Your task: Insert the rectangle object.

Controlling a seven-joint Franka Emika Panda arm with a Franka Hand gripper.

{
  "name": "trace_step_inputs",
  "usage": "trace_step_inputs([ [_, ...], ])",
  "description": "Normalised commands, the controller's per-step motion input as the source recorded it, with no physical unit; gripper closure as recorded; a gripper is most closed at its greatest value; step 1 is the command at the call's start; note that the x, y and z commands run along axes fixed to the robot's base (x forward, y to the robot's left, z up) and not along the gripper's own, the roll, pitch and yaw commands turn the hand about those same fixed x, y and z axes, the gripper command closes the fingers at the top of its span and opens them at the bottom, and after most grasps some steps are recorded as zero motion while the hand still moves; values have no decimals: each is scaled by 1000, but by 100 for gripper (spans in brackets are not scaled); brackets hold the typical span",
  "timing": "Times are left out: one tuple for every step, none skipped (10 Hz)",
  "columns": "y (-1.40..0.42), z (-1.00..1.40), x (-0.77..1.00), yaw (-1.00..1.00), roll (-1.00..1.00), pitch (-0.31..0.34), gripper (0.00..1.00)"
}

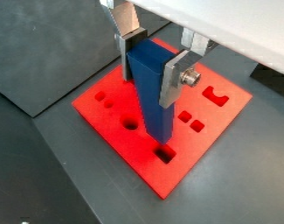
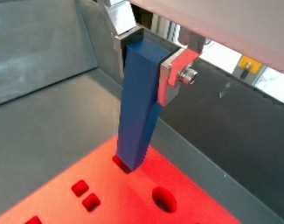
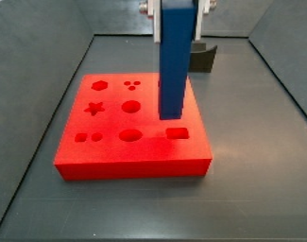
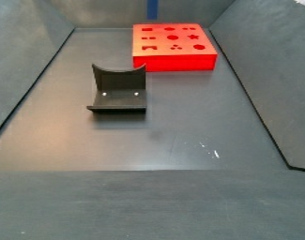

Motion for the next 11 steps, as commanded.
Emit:
trace_step_inputs([
  [-34, -497, 380, -23, 104, 0, 100],
  [-260, -91, 457, -109, 41, 20, 100],
  [-80, 0, 523, -129, 0, 86, 100],
  [-69, 0, 397, -80, 0, 46, 100],
  [0, 126, 483, -71, -24, 21, 100],
  [0, 120, 434, -60, -79, 0, 100],
  [0, 0, 160, 0, 0, 0, 100],
  [0, -9, 0, 0, 29, 0, 100],
  [0, -309, -17, 0, 110, -54, 100],
  [0, -557, -71, 14, 184, -136, 100],
  [0, -354, -86, 17, 116, -126, 100],
])
